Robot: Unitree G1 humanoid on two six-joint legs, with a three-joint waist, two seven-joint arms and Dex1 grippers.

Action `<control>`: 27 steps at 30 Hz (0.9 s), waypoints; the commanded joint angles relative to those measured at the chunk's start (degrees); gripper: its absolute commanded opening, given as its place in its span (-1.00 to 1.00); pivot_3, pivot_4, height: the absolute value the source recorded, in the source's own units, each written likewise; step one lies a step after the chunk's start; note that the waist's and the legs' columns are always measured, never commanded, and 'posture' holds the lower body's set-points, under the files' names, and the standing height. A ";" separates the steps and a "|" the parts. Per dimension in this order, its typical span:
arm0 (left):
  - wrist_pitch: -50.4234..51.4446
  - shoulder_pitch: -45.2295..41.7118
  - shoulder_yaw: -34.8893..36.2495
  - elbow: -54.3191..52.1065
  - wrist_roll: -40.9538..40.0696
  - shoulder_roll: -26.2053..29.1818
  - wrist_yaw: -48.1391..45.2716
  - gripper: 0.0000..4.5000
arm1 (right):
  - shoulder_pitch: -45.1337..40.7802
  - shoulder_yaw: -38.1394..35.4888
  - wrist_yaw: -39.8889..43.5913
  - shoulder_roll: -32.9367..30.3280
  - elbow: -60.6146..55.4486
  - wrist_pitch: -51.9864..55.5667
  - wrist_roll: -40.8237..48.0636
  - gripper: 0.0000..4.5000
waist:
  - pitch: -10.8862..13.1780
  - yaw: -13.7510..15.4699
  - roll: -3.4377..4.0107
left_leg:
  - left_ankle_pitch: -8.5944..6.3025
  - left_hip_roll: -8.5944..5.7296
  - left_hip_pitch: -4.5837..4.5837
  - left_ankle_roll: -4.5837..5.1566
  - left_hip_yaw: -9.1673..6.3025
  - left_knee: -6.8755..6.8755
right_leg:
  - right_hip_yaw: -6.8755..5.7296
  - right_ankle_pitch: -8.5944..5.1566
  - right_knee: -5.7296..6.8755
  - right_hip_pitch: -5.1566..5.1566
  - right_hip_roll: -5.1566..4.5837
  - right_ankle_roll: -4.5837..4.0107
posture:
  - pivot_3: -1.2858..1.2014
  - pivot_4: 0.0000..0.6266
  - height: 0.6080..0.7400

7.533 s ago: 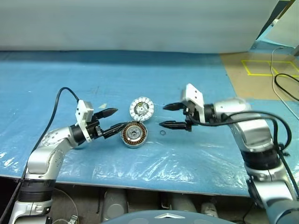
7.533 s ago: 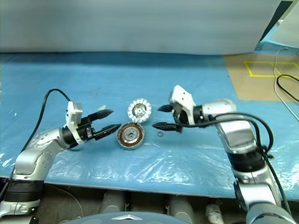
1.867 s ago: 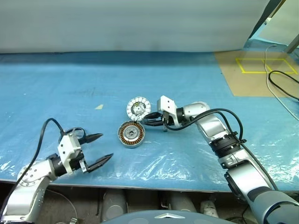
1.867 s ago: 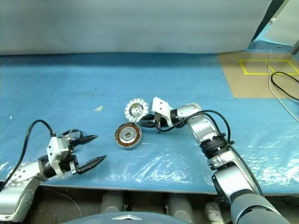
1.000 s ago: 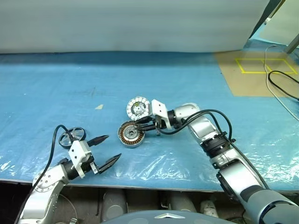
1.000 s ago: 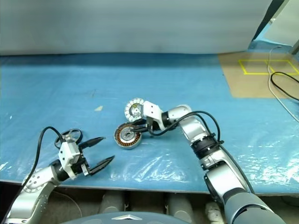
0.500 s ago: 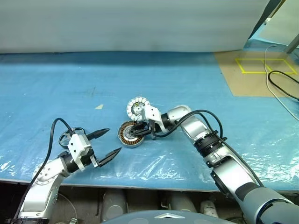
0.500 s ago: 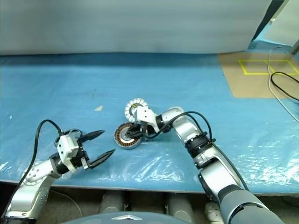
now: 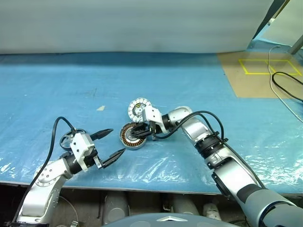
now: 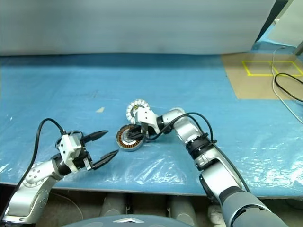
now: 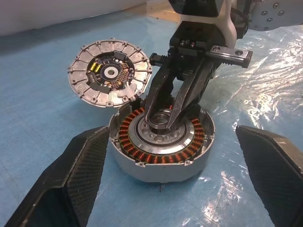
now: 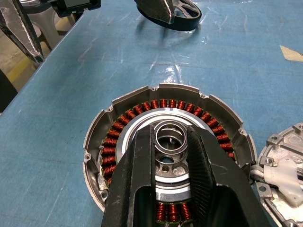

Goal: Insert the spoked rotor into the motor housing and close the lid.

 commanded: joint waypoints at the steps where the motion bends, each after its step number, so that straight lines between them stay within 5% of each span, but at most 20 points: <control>1: -0.39 0.29 0.18 -1.42 -0.74 0.24 0.07 1.00 | -0.76 -0.80 0.43 -0.23 -0.08 -1.21 -0.03 -0.74 | 0.00 0.00 0.00 | 0.00 0.00 0.00 0.00 0.00 0.00 | 0.00 0.00 0.00 0.00 0.00 0.00 | 0.03 -0.52 1.00; 27: -8.66 1.01 0.22 7.92 0.00 -0.80 -3.33 1.00 | -0.59 -0.19 0.06 0.77 1.19 -1.58 -1.00 -0.74 | 0.00 0.01 0.00 | 0.00 0.00 0.03 0.00 0.00 0.00 | 0.00 0.00 0.00 0.01 0.00 0.00 | 0.03 -0.52 1.00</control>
